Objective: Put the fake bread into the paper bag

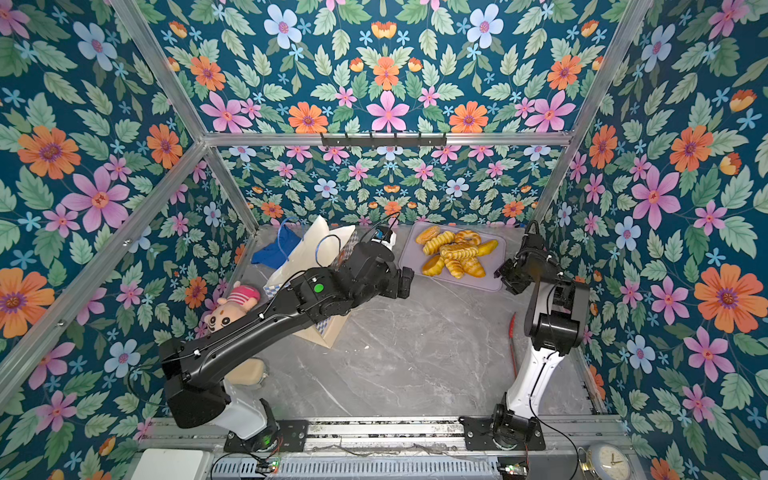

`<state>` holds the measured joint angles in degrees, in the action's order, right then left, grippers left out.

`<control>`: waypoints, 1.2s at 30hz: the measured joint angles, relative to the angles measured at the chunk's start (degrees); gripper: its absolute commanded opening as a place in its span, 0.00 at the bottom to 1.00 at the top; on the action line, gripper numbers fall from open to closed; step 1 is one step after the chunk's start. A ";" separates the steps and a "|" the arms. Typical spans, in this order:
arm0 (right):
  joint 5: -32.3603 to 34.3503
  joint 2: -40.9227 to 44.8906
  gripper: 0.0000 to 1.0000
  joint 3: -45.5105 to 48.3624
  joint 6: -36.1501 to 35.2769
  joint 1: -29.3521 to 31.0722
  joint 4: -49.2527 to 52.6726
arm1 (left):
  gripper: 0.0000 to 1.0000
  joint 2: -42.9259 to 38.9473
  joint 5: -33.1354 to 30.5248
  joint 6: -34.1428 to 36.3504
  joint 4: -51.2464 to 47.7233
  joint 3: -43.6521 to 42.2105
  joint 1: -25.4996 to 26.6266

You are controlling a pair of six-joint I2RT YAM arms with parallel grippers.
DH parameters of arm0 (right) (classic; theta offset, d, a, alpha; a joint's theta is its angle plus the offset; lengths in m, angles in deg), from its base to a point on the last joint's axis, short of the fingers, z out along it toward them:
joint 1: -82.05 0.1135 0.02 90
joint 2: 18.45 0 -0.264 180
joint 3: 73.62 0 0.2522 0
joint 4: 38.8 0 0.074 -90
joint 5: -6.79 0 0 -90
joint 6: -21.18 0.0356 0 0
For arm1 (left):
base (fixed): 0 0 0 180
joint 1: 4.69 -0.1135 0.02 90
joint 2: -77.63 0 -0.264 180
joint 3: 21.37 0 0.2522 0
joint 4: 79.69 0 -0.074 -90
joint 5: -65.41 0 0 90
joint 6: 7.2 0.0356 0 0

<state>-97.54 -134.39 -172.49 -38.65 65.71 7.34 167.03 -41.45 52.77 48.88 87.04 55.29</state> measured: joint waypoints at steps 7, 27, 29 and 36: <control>1.03 -2.19 0.38 -2.32 -0.35 0.00 0.22 | 0.88 -0.48 1.22 -1.73 2.01 -2.95 0.00; -0.11 0.98 0.00 5.92 -0.61 0.17 -2.27 | 0.88 -3.96 1.16 -2.62 3.80 -5.75 -0.02; 0.02 2.93 0.00 8.09 -0.04 0.15 -2.40 | 0.88 -4.37 0.98 -2.62 4.04 -6.14 -0.02; 2.47 9.64 0.00 15.21 3.15 3.48 -2.40 | 0.88 -4.90 0.55 -2.29 4.96 -6.27 -0.11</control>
<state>-95.07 -124.75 -157.27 -35.50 69.19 4.94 162.14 -40.91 50.48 53.84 80.77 55.18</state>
